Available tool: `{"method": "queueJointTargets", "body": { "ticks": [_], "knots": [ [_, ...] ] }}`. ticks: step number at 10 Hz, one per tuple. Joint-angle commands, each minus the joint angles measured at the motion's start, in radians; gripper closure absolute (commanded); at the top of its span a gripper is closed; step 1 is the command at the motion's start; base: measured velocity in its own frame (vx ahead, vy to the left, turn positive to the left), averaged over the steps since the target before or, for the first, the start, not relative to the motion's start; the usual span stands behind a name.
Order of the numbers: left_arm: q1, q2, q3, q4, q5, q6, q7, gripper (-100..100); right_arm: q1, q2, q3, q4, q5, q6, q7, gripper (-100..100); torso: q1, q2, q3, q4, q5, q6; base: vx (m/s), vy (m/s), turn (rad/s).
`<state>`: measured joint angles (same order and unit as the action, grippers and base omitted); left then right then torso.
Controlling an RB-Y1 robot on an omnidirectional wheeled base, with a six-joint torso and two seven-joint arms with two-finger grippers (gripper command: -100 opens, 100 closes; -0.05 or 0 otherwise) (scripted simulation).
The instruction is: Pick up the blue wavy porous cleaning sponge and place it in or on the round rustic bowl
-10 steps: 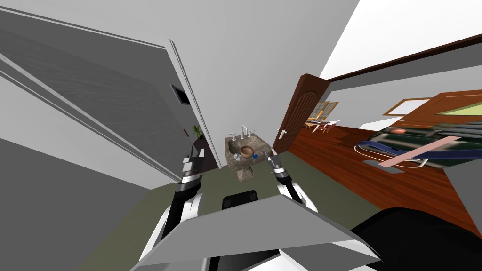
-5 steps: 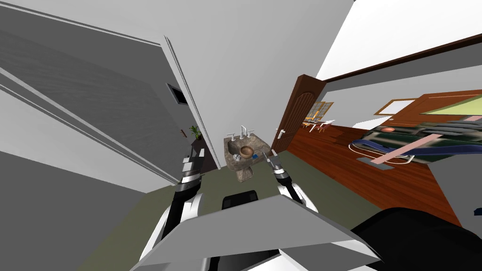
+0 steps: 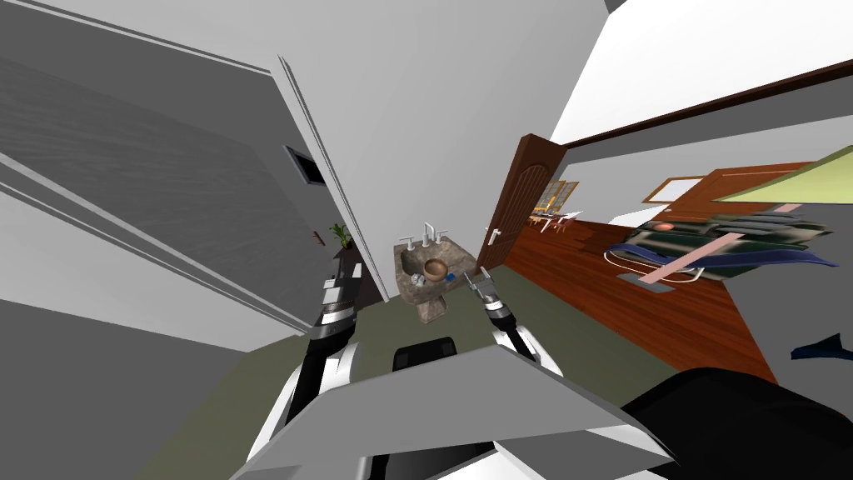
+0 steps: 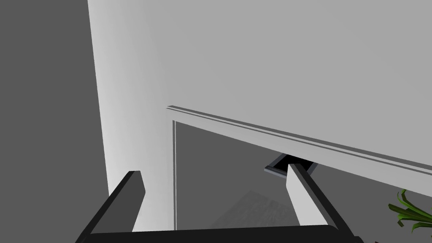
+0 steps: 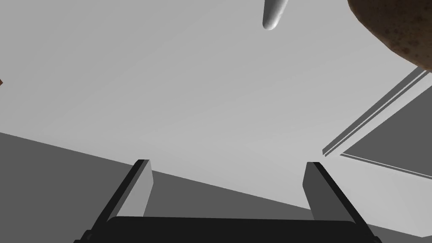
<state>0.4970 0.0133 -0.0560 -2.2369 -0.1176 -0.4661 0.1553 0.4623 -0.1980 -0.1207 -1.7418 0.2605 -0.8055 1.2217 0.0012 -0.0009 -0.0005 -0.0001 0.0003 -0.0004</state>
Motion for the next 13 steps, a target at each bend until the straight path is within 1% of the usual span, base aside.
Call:
{"method": "queueJointTargets", "body": {
  "ticks": [1,2,3,4,5,6,7,8,9,10,11,12,13],
  "knots": [
    [0.0,0.0,0.0,0.0,0.0,0.0,0.0,0,0.001,-0.001,0.0,0.001,0.002,-0.001,0.028,-100,0.0,0.0,0.0,0.0,0.0,0.0,0.008,0.012,0.006],
    [0.0,0.0,0.0,0.0,0.0,0.0,0.0,0,-0.006,-0.013,-0.001,0.037,0.015,-0.02,0.069,-100,0.0,0.0,0.0,0.0,0.0,0.0,0.018,0.023,-0.093],
    [0.0,0.0,0.0,0.0,0.0,0.0,0.0,0,-0.006,-0.013,-0.001,0.037,0.015,-0.02,0.096,-100,0.0,0.0,0.0,0.0,0.0,0.0,0.017,0.023,-0.071],
    [0.0,0.0,0.0,0.0,0.0,0.0,0.0,0,-0.014,-0.027,-0.001,0.073,0.029,-0.039,0.125,-100,0.0,0.0,0.0,0.0,0.0,0.0,0.025,0.029,-0.111],
    [0.0,0.0,0.0,0.0,0.0,0.0,0.0,0,-0.014,-0.027,-0.001,0.073,0.029,-0.039,0.155,-100,0.001,-0.001,0.0,0.0,0.0,0.0,0.024,0.034,-0.051],
    [0.0,0.0,0.0,0.0,0.0,0.0,0.0,0,-0.014,-0.027,-0.001,0.073,0.029,-0.039,0.174,-100,0.001,-0.001,0.0,0.0,0.0,0.0,0.01,0.018,0.008],
    [0.0,0.0,0.0,0.0,0.0,0.0,0.0,0,-0.023,-0.041,-0.001,0.11,0.042,-0.056,0.207,-100,0.0,0.0,0.0,0.0,0.0,0.0,0.017,0.025,-0.095],
    [0.0,0.0,0.0,0.0,0.0,0.0,0.0,0,-0.023,-0.041,-0.001,0.11,0.042,-0.056,0.234,-100,0.0,0.0,0.0,0.0,0.0,0.0,0.018,0.032,-0.076],
    [0.0,0.0,0.0,0.0,0.0,0.0,0.0,0,-0.023,-0.041,-0.001,0.11,0.042,-0.056,0.244,-100,0.001,0.0,0.0,0.0,0.0,0.0,0.009,0.016,0.002],
    [0.0,0.0,0.0,0.0,0.0,0.0,0.0,0,-0.033,-0.056,0.0,0.146,0.054,-0.072,0.283,-100,0.0,0.0,0.0,0.0,0.0,0.0,0.017,0.032,-0.093],
    [0.0,0.0,0.0,0.0,0.0,0.0,0.0,0,-0.033,-0.056,0.0,0.146,0.054,-0.072,0.308,-100,0.001,0.0,0.0,0.0,0.0,0.0,0.019,0.034,-0.064],
    [0.0,0.0,0.0,0.0,0.0,0.0,0.0,0,-0.044,-0.071,0.001,0.183,0.067,-0.087,0.338,-100,0.001,0.0,0.0,0.0,0.0,0.0,0.028,0.044,-0.109],
    [0.0,0.0,0.0,0.0,0.0,0.0,0.0,0,-0.044,-0.071,0.001,0.183,0.067,-0.087,0.365,-100,0.001,-0.001,0.0,0.0,0.0,0.0,0.023,0.041,-0.058]
  ]
}}
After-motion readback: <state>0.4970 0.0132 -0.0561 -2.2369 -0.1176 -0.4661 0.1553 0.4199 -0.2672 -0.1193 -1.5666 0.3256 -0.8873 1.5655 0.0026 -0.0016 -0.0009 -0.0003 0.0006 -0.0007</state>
